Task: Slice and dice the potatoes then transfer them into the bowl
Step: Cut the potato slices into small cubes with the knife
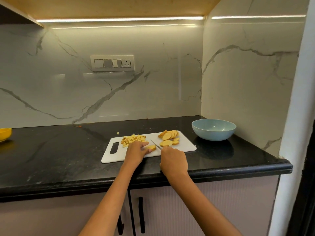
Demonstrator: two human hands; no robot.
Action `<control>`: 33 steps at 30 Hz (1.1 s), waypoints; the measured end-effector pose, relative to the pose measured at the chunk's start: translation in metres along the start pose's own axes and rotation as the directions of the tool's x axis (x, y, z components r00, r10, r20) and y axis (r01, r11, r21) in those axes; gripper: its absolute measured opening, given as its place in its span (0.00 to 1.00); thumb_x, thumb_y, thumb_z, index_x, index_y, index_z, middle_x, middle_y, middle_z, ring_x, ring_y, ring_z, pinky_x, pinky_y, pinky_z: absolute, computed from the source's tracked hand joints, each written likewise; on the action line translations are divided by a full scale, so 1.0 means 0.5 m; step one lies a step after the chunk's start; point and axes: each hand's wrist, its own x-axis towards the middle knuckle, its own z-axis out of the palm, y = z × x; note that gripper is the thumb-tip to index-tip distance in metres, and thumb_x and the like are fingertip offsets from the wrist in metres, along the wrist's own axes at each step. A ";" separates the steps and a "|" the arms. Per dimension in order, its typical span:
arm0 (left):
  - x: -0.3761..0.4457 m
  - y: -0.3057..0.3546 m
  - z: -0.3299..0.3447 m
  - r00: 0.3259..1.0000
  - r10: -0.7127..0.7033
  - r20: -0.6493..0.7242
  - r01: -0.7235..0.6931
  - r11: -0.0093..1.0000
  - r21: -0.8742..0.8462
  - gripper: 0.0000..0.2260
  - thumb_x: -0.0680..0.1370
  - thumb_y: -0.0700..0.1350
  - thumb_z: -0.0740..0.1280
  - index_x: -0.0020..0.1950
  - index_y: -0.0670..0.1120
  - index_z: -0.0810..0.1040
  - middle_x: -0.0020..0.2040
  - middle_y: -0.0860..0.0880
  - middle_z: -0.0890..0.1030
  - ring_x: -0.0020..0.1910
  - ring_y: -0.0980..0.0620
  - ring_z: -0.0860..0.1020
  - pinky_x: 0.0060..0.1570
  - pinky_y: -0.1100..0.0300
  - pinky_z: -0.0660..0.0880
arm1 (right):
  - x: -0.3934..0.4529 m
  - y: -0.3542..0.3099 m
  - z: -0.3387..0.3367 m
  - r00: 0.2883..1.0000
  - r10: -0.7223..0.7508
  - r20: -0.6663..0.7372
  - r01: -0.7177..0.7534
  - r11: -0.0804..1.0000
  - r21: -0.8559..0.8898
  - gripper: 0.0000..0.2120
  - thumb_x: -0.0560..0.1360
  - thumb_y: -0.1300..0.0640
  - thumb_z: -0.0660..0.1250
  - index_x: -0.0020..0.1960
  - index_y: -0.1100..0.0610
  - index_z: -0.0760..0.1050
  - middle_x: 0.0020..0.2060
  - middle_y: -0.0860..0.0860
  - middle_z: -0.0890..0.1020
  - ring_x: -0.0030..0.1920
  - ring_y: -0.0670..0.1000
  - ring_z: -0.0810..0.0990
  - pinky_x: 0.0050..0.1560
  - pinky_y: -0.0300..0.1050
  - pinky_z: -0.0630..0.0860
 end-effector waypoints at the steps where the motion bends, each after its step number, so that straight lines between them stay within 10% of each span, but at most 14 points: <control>1: -0.001 0.003 -0.001 1.000 -0.013 -0.006 0.013 1.000 -0.008 0.15 0.75 0.42 0.69 0.61 0.40 0.78 0.61 0.43 0.77 0.62 0.47 0.74 0.59 0.59 0.67 | -0.002 0.000 0.000 1.000 0.027 -0.014 -0.026 0.999 0.026 0.10 0.80 0.60 0.58 0.60 0.60 0.72 0.52 0.55 0.78 0.49 0.53 0.80 0.47 0.42 0.74; 16: 0.003 0.001 -0.001 0.993 0.102 0.062 -0.107 0.990 0.093 0.08 0.76 0.41 0.66 0.37 0.49 0.74 0.38 0.50 0.72 0.41 0.54 0.69 0.43 0.61 0.64 | -0.017 -0.018 -0.015 0.999 0.036 0.024 -0.038 0.996 0.082 0.13 0.80 0.58 0.58 0.62 0.60 0.71 0.55 0.55 0.77 0.52 0.53 0.78 0.51 0.43 0.72; 24: 0.012 0.027 -0.018 0.987 0.031 0.155 -0.080 0.944 0.321 0.09 0.76 0.37 0.63 0.42 0.49 0.78 0.36 0.49 0.75 0.33 0.55 0.69 0.33 0.66 0.64 | 0.011 -0.063 -0.009 0.999 0.009 0.040 -0.009 1.000 -0.013 0.13 0.80 0.63 0.56 0.64 0.59 0.71 0.57 0.56 0.77 0.55 0.53 0.78 0.51 0.43 0.73; 33: -0.006 0.008 0.000 0.997 0.066 0.039 -0.071 0.988 0.134 0.11 0.76 0.40 0.64 0.35 0.40 0.79 0.35 0.40 0.79 0.34 0.49 0.72 0.37 0.59 0.64 | -0.003 -0.041 -0.013 0.998 -0.019 0.055 0.021 0.999 -0.034 0.13 0.80 0.63 0.56 0.63 0.61 0.71 0.57 0.56 0.77 0.54 0.53 0.78 0.50 0.43 0.72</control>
